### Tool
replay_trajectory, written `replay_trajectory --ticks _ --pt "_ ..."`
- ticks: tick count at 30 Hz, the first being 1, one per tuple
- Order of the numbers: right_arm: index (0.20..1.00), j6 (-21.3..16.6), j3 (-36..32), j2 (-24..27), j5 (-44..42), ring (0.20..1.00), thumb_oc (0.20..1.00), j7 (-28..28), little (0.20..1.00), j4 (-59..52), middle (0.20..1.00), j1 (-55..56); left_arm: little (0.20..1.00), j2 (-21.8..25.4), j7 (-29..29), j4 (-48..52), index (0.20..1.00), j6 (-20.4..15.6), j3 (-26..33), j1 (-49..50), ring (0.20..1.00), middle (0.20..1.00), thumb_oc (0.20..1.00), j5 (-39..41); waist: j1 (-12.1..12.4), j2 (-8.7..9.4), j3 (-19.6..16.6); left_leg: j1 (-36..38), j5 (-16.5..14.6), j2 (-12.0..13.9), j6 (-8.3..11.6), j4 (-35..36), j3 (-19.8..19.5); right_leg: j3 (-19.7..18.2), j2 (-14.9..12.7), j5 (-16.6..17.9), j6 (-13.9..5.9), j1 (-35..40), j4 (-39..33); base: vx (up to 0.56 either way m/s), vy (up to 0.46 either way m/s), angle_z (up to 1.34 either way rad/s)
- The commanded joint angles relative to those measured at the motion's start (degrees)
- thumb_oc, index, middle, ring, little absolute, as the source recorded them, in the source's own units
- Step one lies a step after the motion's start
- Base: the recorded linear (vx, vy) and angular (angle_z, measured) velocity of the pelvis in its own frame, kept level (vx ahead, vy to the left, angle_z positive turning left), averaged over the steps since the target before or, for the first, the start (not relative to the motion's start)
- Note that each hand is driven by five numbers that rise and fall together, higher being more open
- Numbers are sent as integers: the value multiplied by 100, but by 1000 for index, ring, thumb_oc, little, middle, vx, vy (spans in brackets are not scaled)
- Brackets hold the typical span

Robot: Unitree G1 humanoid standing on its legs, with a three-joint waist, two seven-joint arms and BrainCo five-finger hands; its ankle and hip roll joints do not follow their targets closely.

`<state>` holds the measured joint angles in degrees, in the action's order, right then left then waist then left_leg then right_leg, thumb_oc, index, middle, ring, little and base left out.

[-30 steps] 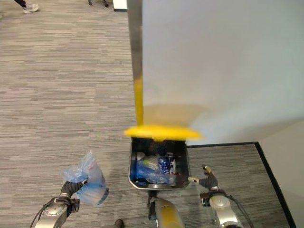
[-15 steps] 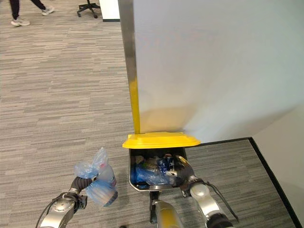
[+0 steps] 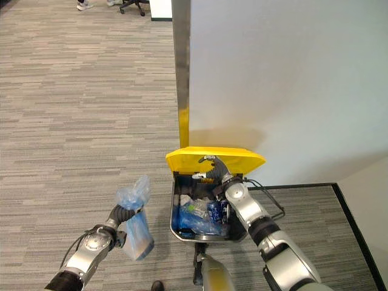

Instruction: Gather garbage on tea table into small bin, then transfer packed bag to large trash can.

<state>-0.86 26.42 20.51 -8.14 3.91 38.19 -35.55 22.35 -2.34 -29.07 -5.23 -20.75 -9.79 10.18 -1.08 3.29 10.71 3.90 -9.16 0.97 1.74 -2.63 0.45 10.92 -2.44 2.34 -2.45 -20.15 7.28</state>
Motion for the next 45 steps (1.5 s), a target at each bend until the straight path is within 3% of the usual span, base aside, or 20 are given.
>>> replay_trajectory --ticks 1,12,27,28,36,45 --pt "1000 -290 -38 70 -213 1000 1000 306 1000 29 1000 -458 200 306 67 728 200 -497 -162 -400 200 200 200 188 -9 303 184 452 -1075 -489 -276 -405 76 -83 -293 811 -629 -123 -721 -7 -9 -4" --pt "1000 -346 21 539 -446 1000 1000 555 1000 337 1000 -1314 200 8 -99 939 200 -603 -1140 -2033 200 200 200 66 -276 271 423 324 -1108 -556 -293 -458 192 -213 -305 850 -678 -387 -585 -28 8 -7" --pt "1000 -310 418 374 -462 1000 1000 675 1000 242 1000 -1722 200 -457 -488 -1694 200 -121 -1744 -3135 200 200 200 -1279 -650 172 1064 -189 -1083 -623 -259 -726 430 -275 -365 871 -669 -950 -315 -23 1 -8" --pt "1000 -323 462 331 -418 1000 1000 687 1000 169 1000 -1705 1000 -507 -524 -1942 1000 -53 -1709 -3140 1000 1000 1000 -1399 -678 154 1088 -218 -1069 -615 -246 -716 437 -257 -365 879 -668 -989 -309 0 -14 -6" --pt "1000 -427 490 180 -420 1000 1000 598 1000 -147 1000 -1394 1000 -425 -602 -2043 1000 13 -1444 -2770 1000 1000 1000 -1721 -700 127 1038 -103 -1075 -587 -218 -605 519 -184 -374 907 -682 -959 -323 0 -1 -4" --pt "1000 -387 108 205 -127 1000 1000 353 1000 -955 1000 -287 1000 -127 -571 -1057 1000 -75 -504 -1648 1000 1000 1000 -1035 -559 252 758 83 -1170 -594 -261 -748 492 -160 -458 979 -711 -591 -504 -23 -8 3"
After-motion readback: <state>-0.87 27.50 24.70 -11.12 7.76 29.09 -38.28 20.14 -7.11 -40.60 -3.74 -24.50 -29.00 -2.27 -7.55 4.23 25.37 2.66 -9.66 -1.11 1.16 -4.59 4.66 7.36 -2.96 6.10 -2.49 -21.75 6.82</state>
